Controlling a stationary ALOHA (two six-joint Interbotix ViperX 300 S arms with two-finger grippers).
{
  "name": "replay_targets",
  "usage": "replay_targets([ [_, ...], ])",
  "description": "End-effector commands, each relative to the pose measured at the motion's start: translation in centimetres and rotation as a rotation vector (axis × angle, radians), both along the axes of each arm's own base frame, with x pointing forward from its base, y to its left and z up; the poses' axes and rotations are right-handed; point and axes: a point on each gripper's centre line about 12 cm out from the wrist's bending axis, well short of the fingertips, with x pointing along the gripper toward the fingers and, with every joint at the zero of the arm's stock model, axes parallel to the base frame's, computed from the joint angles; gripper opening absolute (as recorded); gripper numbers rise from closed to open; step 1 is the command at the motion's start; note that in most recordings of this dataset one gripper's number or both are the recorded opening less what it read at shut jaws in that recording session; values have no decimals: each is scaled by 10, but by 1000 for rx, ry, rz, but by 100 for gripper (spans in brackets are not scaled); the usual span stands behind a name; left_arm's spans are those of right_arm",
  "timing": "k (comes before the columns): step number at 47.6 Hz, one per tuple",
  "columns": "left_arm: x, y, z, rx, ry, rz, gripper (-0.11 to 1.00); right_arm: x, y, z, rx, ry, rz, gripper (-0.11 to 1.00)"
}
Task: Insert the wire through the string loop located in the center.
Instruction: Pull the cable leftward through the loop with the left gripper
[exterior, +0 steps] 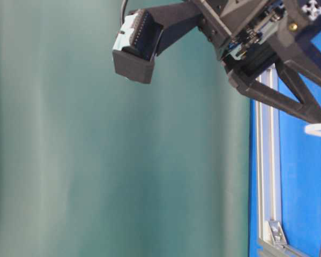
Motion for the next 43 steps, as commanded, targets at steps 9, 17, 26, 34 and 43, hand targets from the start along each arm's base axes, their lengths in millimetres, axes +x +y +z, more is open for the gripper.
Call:
replay_targets([
  [9, -3, -1, 2, 2, 46, -12, 9, 2, 1, 15, -3, -43, 8, 94],
  [17, 0, -2, 3, 1, 43, -11, 9, 2, 1, 15, -3, -43, 8, 94],
  [26, 1, -2, 4, -1, 42, -10, 9, 2, 1, 15, -3, -45, 8, 94],
  [34, 1, -2, 3, -2, 43, -9, 9, 2, 1, 15, -3, -45, 8, 94],
  [43, 2, -2, 4, -2, 40, -9, 26, 2, 1, 15, -3, -45, 8, 94],
])
